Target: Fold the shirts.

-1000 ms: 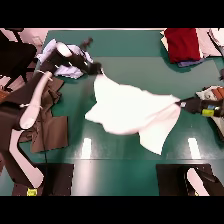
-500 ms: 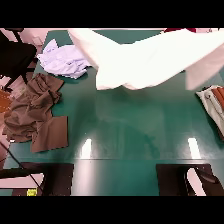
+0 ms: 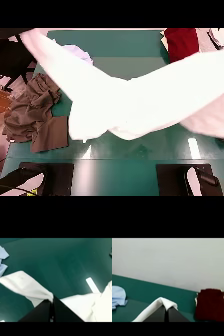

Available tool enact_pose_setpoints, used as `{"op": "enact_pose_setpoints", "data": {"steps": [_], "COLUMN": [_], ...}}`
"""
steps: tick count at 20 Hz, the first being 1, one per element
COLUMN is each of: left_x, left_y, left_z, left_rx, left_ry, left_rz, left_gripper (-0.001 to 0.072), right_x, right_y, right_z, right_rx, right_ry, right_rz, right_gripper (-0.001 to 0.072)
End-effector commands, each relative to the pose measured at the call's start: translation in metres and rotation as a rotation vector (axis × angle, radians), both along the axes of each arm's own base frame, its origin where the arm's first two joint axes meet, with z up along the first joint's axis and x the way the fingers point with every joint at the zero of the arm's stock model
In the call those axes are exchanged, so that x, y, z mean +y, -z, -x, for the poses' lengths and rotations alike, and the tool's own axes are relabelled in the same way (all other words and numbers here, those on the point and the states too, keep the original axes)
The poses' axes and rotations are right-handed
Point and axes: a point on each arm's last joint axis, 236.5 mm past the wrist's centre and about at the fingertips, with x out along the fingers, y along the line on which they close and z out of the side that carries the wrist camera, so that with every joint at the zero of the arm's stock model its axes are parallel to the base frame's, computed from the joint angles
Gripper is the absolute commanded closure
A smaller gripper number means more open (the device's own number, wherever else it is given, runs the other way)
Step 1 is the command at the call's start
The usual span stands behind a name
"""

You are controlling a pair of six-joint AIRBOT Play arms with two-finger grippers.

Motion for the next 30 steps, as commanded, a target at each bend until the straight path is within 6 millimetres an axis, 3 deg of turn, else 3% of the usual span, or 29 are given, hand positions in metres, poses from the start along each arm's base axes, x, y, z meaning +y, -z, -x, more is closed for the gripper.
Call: {"op": "enact_pose_setpoints", "data": {"steps": [1,2,4,6,9,11,13,15,16,17,18,21,22,23,24,27,30], "left_x": [0.007,0.001,-0.020,-0.041,-0.053,-0.063,-0.070,-0.071,-0.073,-0.072,-0.071,-0.062,-0.055,-0.051,-0.051,-0.067,-0.079], "left_y": [0.021,0.050,0.136,0.229,0.335,0.374,0.380,0.370,0.365,0.363,0.357,0.344,0.349,0.352,0.350,0.339,0.347], "left_z": [-0.022,-0.042,-0.079,-0.110,-0.150,-0.173,-0.200,-0.218,-0.219,-0.215,-0.205,-0.152,-0.130,-0.109,-0.087,-0.027,0.022], "left_rx": [0.014,0.076,0.260,0.420,0.579,0.632,0.596,0.528,0.507,0.520,0.561,0.754,0.811,0.851,0.882,0.919,0.973], "left_ry": [-0.063,-0.061,-0.029,-0.010,-0.070,-0.121,-0.175,-0.197,-0.175,-0.146,-0.098,0.057,0.084,0.105,0.115,0.078,-0.088], "left_rz": [0.009,0.023,0.056,0.122,0.186,0.280,0.396,0.459,0.453,0.431,0.418,0.382,0.323,0.270,0.268,0.444,0.732], "left_gripper": [0.0686,0.0686,0.0686,0.0686,0.0686,0.0686,0.0685,0.0684,0.0560,0.0162,0.0034,0.0056,0.0182,0.0235,0.0235,0.0235,0.0235], "right_x": [-0.017,-0.023,-0.036,-0.044,-0.059,-0.068,-0.077,-0.079,-0.079,-0.079,-0.079,-0.082,-0.082,-0.083,-0.084,-0.085,-0.083], "right_y": [0.078,0.122,0.205,0.273,0.343,0.381,0.414,0.432,0.437,0.437,0.434,0.422,0.417,0.412,0.409,0.403,0.402], "right_z": [-0.036,-0.057,-0.087,-0.105,-0.126,-0.130,-0.128,-0.125,-0.125,-0.126,-0.128,-0.130,-0.131,-0.131,-0.132,-0.133,-0.136], "right_rx": [0.252,0.370,0.558,0.685,0.798,0.878,0.960,1.013,1.024,1.022,1.011,0.967,0.950,0.933,0.920,0.899,0.888], "right_ry": [-0.003,-0.022,-0.024,-0.015,0.043,0.080,0.111,0.115,0.115,0.117,0.119,0.127,0.130,0.133,0.135,0.141,0.139], "right_rz": [-0.116,-0.189,-0.297,-0.343,-0.410,-0.438,-0.435,-0.432,-0.436,-0.437,-0.442,-0.425,-0.418,-0.413,-0.410,-0.405,-0.408], "right_gripper": [0.0698,0.0697,0.0697,0.0697,0.0697,0.0698,0.0698,0.0698,0.0698,0.0698,0.0698,0.0698,0.0698,0.0698,0.0698,0.0698,0.0698]}}
